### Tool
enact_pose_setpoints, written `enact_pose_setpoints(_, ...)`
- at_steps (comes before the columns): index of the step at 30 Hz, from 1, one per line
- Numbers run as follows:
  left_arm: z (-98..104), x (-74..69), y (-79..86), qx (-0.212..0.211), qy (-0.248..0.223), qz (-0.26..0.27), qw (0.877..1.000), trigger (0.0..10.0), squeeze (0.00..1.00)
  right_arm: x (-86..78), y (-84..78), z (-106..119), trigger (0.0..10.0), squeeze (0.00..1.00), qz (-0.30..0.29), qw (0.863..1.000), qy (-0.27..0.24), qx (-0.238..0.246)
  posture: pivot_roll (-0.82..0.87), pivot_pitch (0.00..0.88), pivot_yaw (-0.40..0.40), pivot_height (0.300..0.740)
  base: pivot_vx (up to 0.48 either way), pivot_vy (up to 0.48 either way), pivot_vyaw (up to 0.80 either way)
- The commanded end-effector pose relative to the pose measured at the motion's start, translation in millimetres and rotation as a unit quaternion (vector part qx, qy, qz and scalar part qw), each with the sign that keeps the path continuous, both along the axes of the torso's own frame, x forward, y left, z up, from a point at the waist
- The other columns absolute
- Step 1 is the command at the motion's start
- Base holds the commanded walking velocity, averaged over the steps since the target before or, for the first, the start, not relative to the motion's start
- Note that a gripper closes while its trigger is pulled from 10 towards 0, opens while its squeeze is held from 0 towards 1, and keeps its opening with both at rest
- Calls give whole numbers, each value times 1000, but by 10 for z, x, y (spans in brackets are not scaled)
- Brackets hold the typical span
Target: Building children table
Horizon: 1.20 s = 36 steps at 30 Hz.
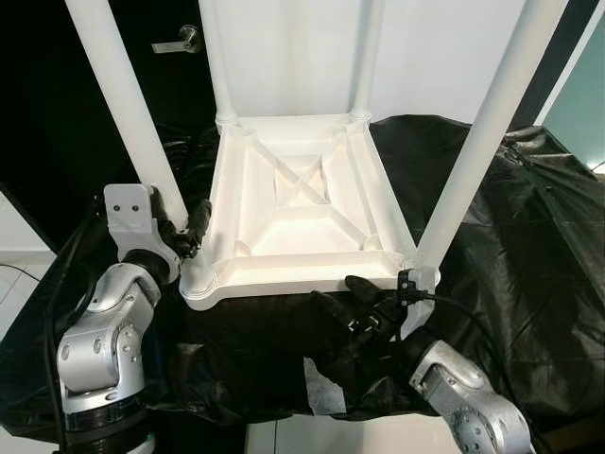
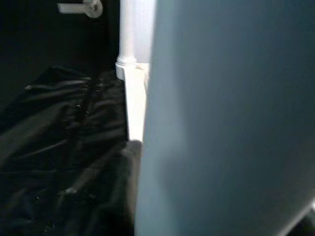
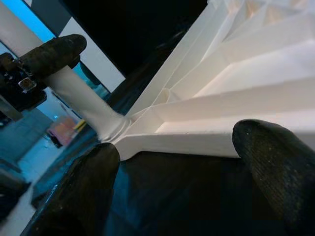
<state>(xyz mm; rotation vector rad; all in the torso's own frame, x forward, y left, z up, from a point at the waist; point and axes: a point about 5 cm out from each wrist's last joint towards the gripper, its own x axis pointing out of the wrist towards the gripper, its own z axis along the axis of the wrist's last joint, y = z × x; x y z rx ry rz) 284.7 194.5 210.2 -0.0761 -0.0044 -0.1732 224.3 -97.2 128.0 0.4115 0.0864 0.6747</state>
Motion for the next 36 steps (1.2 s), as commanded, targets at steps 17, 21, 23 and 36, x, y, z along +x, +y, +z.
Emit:
enact_pose_setpoints(17, 26, 105, -21, 6, 14, 35, 999, 10000, 0, 256, -281, 33, 10000, 0, -80, 930, -136, -333, 35, 0, -7, 740, 0, 0, 0)
enact_pose_setpoints(21, 43, 112, 5, 2, 11, 40, 999, 10000, 0, 289, -295, 8, 10000, 0, -76, 912, -153, -374, 36, 0, -10, 740, 0, 0, 0)
enact_pose_setpoints(23, 47, 113, 15, 1, 10, 42, 999, 10000, 0, 304, -287, 4, 10000, 0, -72, 907, -162, -382, 38, 0, -13, 740, 0, 0, 0)
enact_pose_setpoints(36, 47, 113, 14, 1, 8, 42, 999, 10000, 0, 340, -225, -24, 10000, 0, -54, 888, -198, -411, 46, 0, -21, 740, 0, 0, 0)
